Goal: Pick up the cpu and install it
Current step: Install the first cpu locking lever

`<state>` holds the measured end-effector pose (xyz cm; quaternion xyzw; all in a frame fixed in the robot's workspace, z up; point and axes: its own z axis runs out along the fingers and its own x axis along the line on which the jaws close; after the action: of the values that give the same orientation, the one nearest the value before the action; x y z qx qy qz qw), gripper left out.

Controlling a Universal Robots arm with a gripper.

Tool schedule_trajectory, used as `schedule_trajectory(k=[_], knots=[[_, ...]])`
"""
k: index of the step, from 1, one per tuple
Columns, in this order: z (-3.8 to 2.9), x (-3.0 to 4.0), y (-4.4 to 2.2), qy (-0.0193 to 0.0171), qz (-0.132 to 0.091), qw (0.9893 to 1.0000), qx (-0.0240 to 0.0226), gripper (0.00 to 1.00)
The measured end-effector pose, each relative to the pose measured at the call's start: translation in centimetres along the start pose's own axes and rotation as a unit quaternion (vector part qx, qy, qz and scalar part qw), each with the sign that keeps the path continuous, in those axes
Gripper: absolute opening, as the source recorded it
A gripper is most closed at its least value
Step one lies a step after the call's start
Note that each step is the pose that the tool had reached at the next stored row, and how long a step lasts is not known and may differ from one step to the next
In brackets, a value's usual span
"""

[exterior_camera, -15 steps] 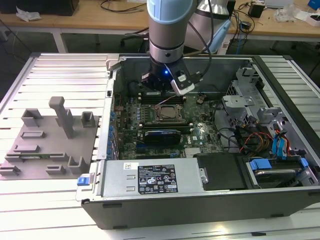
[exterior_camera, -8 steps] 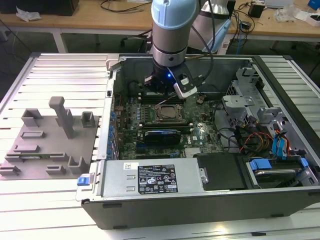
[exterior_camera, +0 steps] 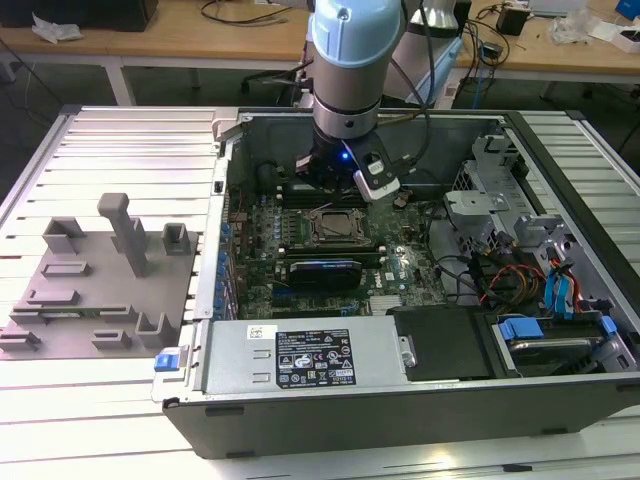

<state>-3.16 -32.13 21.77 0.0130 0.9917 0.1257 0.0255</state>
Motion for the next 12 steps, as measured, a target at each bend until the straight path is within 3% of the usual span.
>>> schedule_trajectory(k=[4, 8, 12], knots=[[0.19, -0.06, 0.11, -0.0012, 0.003, 1.0000, 0.0003, 0.11], [0.36, -0.05, 0.13, -0.0092, 0.002, 1.0000, 0.0007, 0.11], [0.38, -0.05, 0.13, -0.0099, 0.002, 0.9999, 0.0006, 0.11]])
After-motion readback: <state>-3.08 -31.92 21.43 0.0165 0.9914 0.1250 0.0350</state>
